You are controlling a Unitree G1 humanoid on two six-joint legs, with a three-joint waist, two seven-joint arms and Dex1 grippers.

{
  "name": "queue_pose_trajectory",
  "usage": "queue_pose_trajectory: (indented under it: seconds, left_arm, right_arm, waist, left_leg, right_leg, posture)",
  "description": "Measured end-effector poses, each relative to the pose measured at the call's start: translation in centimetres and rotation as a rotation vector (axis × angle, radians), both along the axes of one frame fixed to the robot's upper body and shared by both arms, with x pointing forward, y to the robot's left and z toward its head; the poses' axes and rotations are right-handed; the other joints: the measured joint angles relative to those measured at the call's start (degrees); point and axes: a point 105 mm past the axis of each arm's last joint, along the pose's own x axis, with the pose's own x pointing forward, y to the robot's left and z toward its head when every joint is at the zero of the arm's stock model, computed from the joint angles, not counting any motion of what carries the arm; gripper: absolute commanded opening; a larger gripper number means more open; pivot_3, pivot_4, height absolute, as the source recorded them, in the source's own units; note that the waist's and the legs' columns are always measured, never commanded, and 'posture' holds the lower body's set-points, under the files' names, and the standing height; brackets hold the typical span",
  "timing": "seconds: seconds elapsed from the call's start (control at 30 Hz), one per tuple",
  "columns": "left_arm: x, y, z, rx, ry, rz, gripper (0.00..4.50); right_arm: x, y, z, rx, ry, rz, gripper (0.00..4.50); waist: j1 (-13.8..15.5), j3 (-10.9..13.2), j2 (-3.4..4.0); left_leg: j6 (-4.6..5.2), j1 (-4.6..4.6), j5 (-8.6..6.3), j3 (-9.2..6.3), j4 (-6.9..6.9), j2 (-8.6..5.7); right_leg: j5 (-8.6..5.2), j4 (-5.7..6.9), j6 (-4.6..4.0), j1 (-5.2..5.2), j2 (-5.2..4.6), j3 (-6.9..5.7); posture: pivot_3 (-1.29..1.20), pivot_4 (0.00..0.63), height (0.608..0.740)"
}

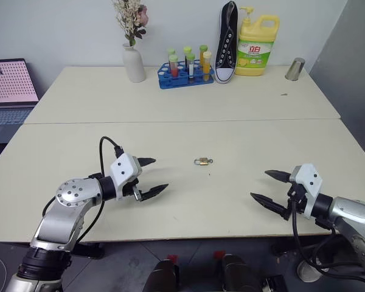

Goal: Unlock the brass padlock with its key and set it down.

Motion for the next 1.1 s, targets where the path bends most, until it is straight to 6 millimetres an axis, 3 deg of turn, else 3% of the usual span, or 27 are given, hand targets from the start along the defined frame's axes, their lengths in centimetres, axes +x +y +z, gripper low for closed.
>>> queue_pose_trajectory:
  seconds: [0.77, 0.93, 1.1]
  left_arm:
    - [-0.9, -0.2, -0.2, -0.014, 0.033, -0.087, 4.50]
    - [0.5, -1.1, 1.0, -0.007, -0.017, -0.124, 4.50]
    - [1.5, -3.8, 0.4, -0.012, -0.012, -0.224, 4.50]
  right_arm:
    - [0.5, 1.5, 0.8, 0.007, -0.010, 0.030, 4.40]
    - [0.2, 2.4, 1.5, 0.017, 0.001, 0.041, 4.40]
    - [0.1, 3.2, 1.7, 0.027, 0.055, 0.006, 4.40]
  waist:
    - [0.1, 0.0, -0.01]
    - [0.1, 0.0, -0.01]
    - [0.1, 0.0, -0.03]
  left_leg:
    - [0.00, -0.02, 0.00, -0.02, 0.01, 0.00]
    - [0.00, -0.01, 0.00, -0.01, 0.01, -0.02]
    - [0.00, -0.04, 0.00, -0.03, 0.04, -0.03]
  right_leg:
    - [0.00, 0.00, 0.00, 0.00, 0.00, -0.01]
    - [0.00, 0.00, 0.00, 0.00, 0.00, -0.01]
    - [0.00, 0.01, 0.00, 0.00, 0.00, -0.03]
  posture:
    - [0.00, 0.150, 0.740]
    - [0.00, 0.150, 0.740]
    - [0.00, 0.150, 0.740]
